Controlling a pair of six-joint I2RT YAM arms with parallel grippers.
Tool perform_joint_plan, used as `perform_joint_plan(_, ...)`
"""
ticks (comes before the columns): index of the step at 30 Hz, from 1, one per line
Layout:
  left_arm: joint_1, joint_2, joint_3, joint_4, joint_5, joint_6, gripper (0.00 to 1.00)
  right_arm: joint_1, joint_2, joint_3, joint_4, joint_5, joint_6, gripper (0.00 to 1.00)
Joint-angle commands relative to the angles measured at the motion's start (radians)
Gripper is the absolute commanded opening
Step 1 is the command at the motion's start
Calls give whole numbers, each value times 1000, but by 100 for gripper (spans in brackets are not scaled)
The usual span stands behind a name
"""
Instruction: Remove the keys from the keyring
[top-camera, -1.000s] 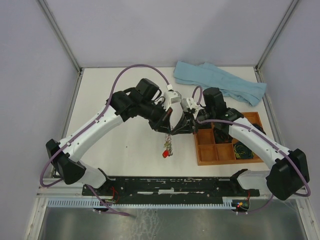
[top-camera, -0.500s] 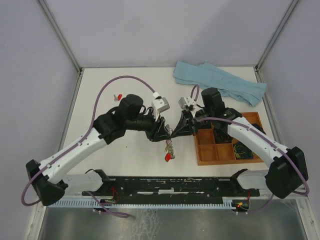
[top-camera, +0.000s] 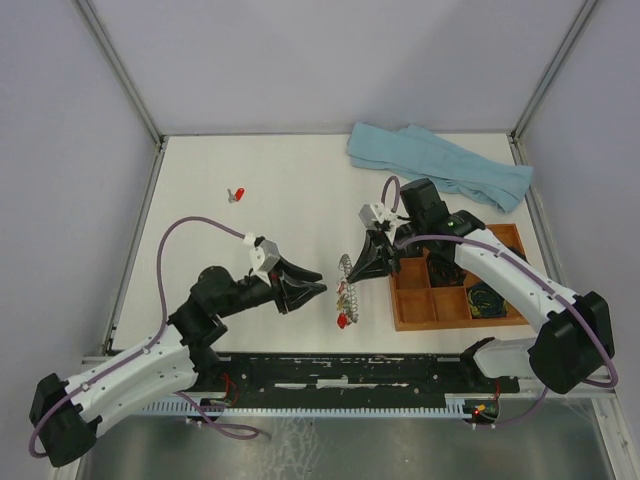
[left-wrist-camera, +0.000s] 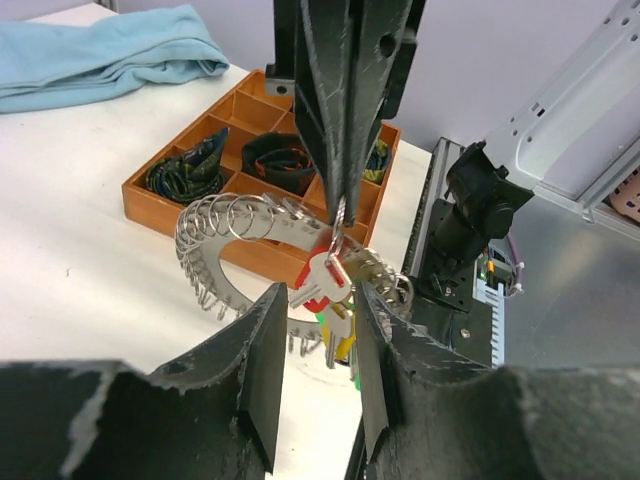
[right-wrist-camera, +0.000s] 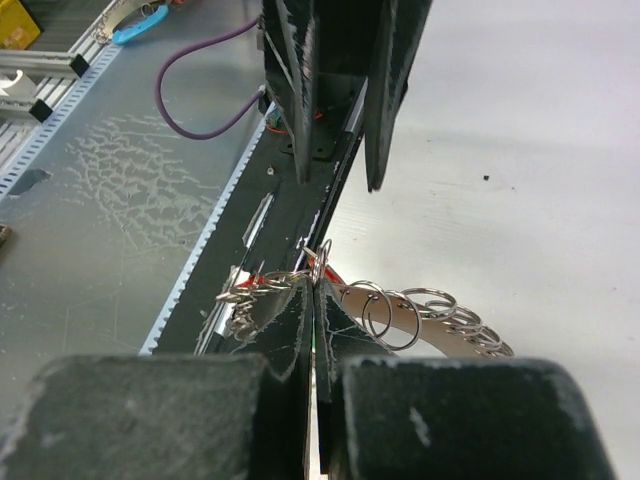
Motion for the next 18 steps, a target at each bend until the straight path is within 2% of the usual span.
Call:
perform_joint_plan(1, -2, 44, -51, 362, 14, -83, 38, 5, -2, 63, -92, -69, -140, 1)
perform_joint_plan(10, -1, 191, -58, 511, 90, -137, 34, 6, 0, 63, -107, -72, -157, 1)
perform_joint_plan(18, -1, 210, -58, 463, 162, -109, 34, 5, -3, 71, -129, -79, -174, 1)
